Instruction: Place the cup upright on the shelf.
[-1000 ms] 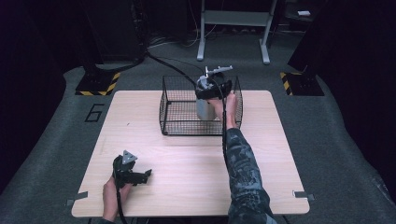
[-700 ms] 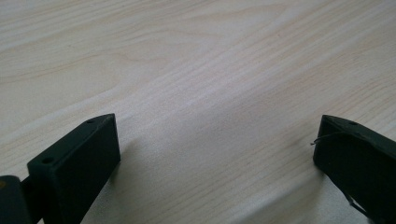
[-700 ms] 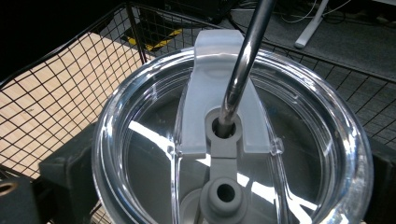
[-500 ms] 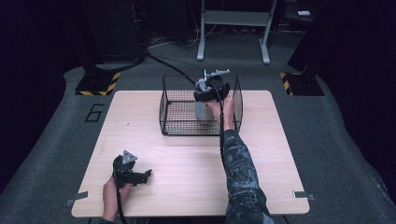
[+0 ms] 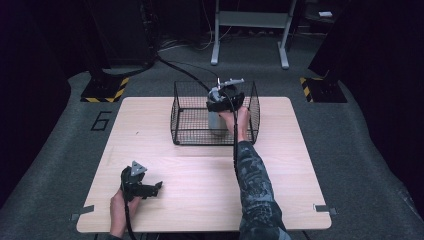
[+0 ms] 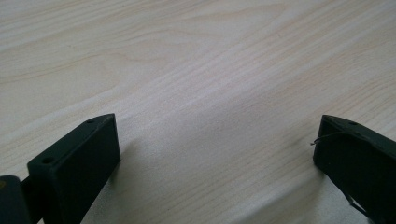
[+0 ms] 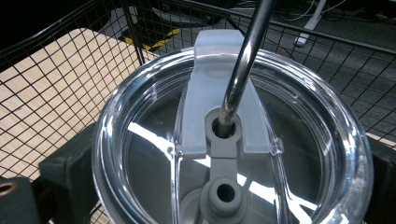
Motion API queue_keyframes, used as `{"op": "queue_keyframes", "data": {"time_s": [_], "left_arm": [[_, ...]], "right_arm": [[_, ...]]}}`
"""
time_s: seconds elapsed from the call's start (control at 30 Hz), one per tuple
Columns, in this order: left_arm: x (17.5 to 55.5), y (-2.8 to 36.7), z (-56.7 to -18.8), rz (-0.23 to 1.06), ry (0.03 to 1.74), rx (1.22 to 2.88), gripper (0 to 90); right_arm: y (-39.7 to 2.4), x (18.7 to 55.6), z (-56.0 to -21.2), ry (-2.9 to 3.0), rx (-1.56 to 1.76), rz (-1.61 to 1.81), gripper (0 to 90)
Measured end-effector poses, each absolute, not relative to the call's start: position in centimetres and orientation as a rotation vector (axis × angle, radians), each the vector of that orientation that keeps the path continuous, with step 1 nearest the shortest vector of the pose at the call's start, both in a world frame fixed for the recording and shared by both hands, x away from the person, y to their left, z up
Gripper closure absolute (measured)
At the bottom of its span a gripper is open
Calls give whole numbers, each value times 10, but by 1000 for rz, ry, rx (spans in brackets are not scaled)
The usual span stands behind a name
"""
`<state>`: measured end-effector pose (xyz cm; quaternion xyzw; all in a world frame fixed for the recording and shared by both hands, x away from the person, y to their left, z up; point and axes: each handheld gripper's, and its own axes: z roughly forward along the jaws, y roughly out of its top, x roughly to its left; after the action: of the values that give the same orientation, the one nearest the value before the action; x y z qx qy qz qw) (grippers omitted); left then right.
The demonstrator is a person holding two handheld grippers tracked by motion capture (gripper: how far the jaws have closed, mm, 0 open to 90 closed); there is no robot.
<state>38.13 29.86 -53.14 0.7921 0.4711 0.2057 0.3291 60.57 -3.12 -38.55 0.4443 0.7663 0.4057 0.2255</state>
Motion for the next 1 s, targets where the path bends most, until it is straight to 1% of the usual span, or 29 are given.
{"op": "queue_keyframes", "data": {"time_s": [0.57,1.0], "left_arm": [[382,299,-532,543,1230,2072,4],[381,299,-532,543,1231,2071,4]], "right_arm": [[-25,607,-400,2107,1247,1110,35],[-30,598,-404,2117,1203,1125,33]]}}
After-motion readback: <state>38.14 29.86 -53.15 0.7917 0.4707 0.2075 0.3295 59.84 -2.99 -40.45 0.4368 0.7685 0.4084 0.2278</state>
